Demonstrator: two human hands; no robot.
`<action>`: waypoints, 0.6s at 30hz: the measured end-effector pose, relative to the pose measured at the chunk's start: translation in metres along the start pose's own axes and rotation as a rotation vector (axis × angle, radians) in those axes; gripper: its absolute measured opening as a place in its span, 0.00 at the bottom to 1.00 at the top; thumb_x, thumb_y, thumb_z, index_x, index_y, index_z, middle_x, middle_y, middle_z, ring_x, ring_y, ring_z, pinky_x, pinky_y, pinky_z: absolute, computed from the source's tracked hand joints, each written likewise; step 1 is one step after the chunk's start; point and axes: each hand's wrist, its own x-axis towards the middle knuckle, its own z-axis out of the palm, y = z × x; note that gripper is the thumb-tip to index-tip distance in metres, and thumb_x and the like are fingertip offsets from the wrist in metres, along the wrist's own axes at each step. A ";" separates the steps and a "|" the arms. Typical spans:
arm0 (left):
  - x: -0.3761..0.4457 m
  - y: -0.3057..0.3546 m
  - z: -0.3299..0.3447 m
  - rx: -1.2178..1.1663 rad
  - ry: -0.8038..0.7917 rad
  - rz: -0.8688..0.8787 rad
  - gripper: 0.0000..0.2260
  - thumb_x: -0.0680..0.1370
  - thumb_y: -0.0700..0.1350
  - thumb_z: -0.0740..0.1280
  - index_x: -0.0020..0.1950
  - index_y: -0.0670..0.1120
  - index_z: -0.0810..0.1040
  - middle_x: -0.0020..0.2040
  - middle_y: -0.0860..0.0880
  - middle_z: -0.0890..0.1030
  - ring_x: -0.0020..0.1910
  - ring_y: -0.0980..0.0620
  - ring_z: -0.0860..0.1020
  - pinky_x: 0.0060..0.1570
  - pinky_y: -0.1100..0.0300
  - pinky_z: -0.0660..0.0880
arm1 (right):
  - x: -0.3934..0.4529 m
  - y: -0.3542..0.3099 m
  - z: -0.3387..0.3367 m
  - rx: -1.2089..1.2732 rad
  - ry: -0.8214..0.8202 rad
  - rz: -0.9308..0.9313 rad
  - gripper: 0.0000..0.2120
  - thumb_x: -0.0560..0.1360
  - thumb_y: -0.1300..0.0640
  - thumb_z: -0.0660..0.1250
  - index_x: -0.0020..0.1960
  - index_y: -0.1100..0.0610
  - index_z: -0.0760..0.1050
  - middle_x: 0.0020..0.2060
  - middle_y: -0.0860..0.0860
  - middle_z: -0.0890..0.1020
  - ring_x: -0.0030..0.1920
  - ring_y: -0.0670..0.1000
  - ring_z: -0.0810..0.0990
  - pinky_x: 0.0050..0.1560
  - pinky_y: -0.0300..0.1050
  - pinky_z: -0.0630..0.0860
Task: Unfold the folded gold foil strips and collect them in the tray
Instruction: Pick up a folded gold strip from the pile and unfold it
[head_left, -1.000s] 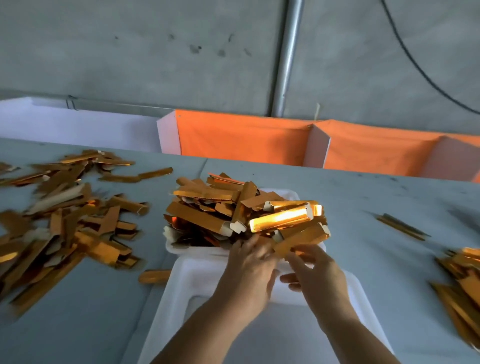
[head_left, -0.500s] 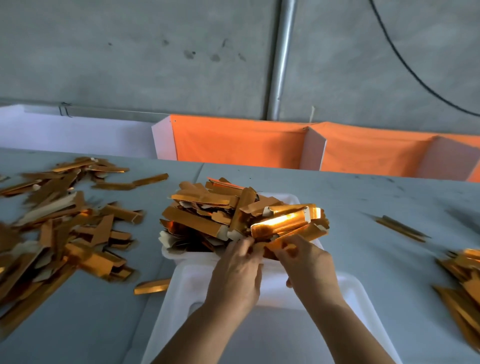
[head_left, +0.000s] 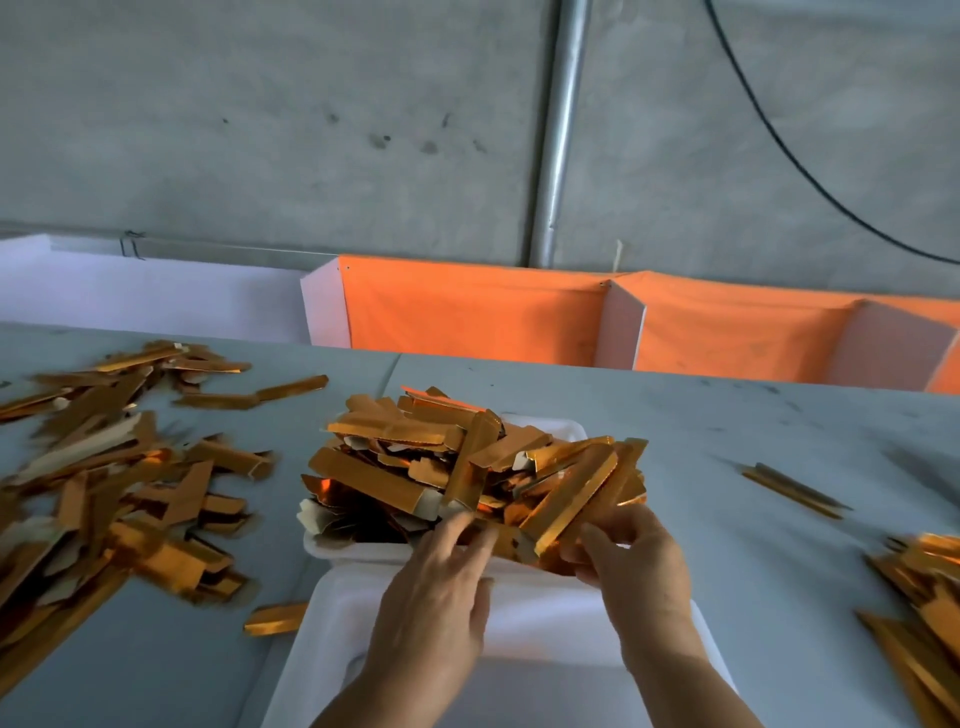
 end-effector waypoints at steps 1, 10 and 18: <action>0.001 -0.001 -0.001 -0.043 0.010 -0.017 0.22 0.81 0.51 0.56 0.74 0.59 0.56 0.72 0.61 0.55 0.61 0.68 0.62 0.55 0.77 0.62 | 0.000 0.000 0.002 0.029 0.016 0.002 0.06 0.73 0.65 0.67 0.41 0.56 0.75 0.30 0.49 0.82 0.34 0.52 0.84 0.42 0.52 0.82; 0.010 0.007 -0.025 -0.546 0.103 -0.235 0.20 0.79 0.52 0.61 0.61 0.71 0.57 0.55 0.70 0.70 0.51 0.67 0.76 0.44 0.78 0.71 | -0.018 -0.012 0.013 0.166 -0.065 -0.194 0.12 0.72 0.67 0.70 0.46 0.54 0.71 0.37 0.50 0.81 0.31 0.53 0.84 0.32 0.47 0.81; 0.017 0.015 -0.010 -0.728 0.182 -0.359 0.15 0.72 0.47 0.71 0.54 0.62 0.75 0.36 0.72 0.78 0.40 0.75 0.77 0.40 0.80 0.71 | -0.035 -0.018 0.012 -0.038 -0.370 -0.508 0.16 0.73 0.70 0.67 0.50 0.50 0.73 0.36 0.45 0.83 0.31 0.47 0.83 0.33 0.37 0.78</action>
